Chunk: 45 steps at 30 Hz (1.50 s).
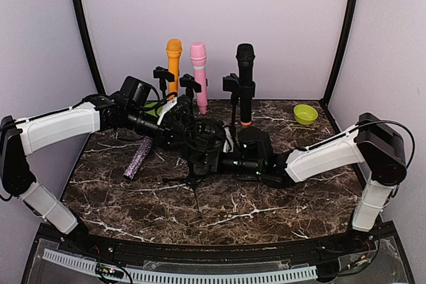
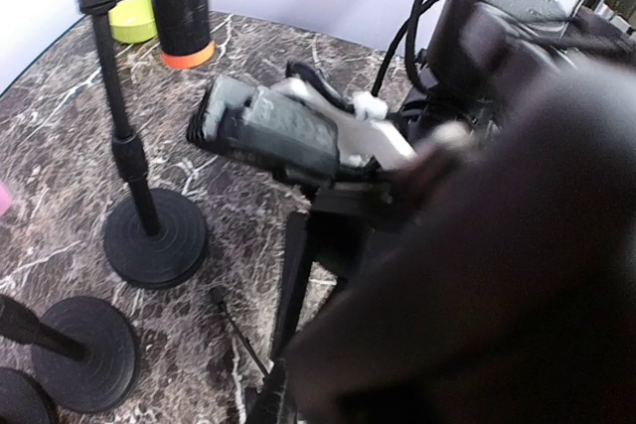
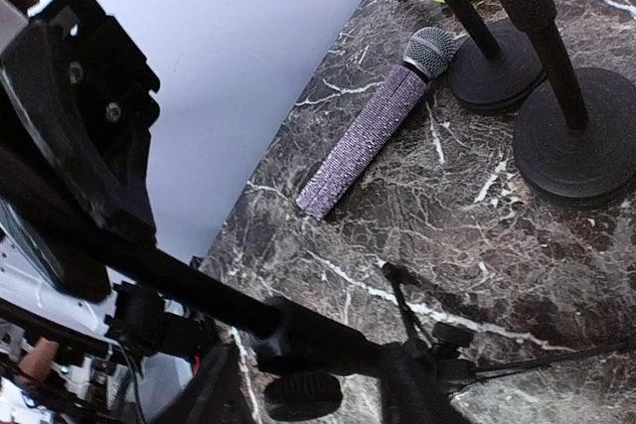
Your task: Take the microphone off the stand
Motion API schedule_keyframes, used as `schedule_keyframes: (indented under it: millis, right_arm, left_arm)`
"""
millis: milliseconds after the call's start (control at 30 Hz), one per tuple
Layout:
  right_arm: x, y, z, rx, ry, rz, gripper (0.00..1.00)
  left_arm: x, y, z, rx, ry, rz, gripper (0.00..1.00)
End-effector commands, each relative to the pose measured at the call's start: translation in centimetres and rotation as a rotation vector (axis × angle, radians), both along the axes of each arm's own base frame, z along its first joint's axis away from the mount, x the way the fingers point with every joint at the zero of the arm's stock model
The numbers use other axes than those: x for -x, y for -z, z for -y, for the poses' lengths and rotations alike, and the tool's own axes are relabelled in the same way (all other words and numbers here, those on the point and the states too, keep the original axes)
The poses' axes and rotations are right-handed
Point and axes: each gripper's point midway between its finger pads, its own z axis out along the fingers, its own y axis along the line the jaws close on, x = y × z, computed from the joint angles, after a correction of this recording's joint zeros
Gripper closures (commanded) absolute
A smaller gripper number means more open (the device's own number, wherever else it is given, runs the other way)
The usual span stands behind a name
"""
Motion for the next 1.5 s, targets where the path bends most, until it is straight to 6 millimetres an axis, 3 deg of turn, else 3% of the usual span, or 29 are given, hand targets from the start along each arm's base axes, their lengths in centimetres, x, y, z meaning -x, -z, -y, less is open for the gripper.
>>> schedule_keyframes:
  millis: [0, 100, 233, 467, 600, 867, 1100, 1267, 1467]
  right_arm:
    - [1.2, 0.6, 1.4, 0.029, -0.008, 0.033, 0.35]
    - [2.0, -1.1, 1.3, -0.094, -0.081, -0.006, 0.29]
    - [2.7, -1.0, 0.6, -0.178, -0.178, -0.133, 0.31]
    - [2.3, -2.0, 0.9, -0.358, -0.214, -0.286, 0.47]
    - [2.0, -1.2, 0.5, -0.343, -0.226, -0.330, 0.55]
    - [1.8, -0.6, 1.6, -0.339, -0.202, -0.340, 0.69]
    - [1.6, -0.6, 0.4, -0.244, -0.204, -0.284, 1.00]
    - [1.8, -1.0, -0.4, -0.125, -0.177, -0.142, 1.00]
    - [2.2, -0.5, 0.4, 0.013, -0.095, 0.079, 1.00]
  left_arm:
    - [2.0, 0.0, -0.2, -0.005, 0.032, -0.063, 0.94]
    - [2.1, -0.1, -0.3, -0.008, 0.039, -0.057, 0.94]
    - [3.0, -0.3, 0.3, -0.009, 0.068, -0.044, 0.93]
    - [3.3, -0.1, 0.2, -0.018, 0.077, -0.032, 0.93]
    - [3.4, -0.2, 0.1, -0.019, 0.080, -0.025, 0.93]
    - [3.8, -0.1, -0.2, -0.026, 0.086, -0.025, 0.93]
    - [4.2, -0.2, -0.3, -0.025, 0.094, -0.024, 0.91]
    - [4.3, -0.2, -0.5, -0.031, 0.094, -0.014, 0.89]
    - [4.5, 0.0, -0.8, -0.041, 0.088, -0.009, 0.87]
